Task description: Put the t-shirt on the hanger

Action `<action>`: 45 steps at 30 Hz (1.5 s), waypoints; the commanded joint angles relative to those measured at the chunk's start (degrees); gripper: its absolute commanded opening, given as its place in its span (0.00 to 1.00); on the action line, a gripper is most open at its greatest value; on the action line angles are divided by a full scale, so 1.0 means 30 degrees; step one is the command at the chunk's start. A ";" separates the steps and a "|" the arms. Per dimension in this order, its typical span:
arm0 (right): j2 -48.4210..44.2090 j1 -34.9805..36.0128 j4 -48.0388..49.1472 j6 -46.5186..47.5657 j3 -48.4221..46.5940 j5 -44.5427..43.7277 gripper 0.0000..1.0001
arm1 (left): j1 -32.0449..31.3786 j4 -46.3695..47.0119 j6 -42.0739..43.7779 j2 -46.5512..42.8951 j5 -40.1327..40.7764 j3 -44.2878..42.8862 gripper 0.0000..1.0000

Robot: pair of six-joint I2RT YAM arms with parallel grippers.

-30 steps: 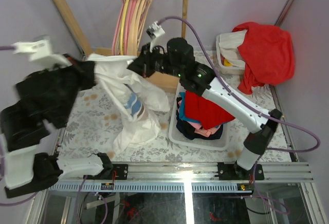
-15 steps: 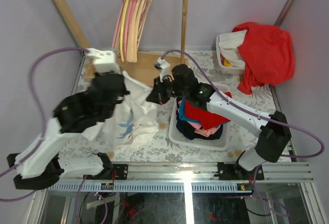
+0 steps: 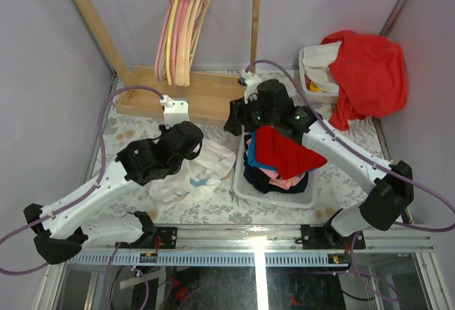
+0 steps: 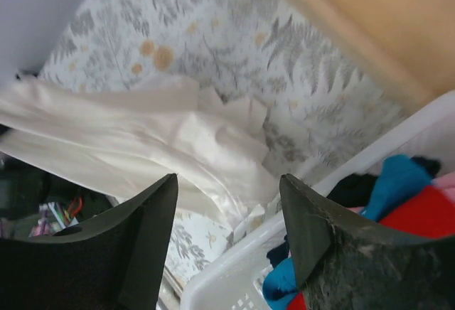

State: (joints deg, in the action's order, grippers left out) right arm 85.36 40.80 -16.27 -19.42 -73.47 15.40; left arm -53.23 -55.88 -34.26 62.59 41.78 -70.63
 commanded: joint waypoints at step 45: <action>0.7350 -0.1444 0.6994 -0.5657 -1.6904 0.2068 0.00 | 0.0106 -0.0033 -0.0386 -0.1849 -0.0262 -0.0275 0.00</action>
State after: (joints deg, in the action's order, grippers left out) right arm 111.13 37.56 -2.74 -37.80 -122.21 14.63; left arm -53.23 -56.18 -35.29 57.41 39.22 -69.43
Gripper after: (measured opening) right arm 0.033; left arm 0.007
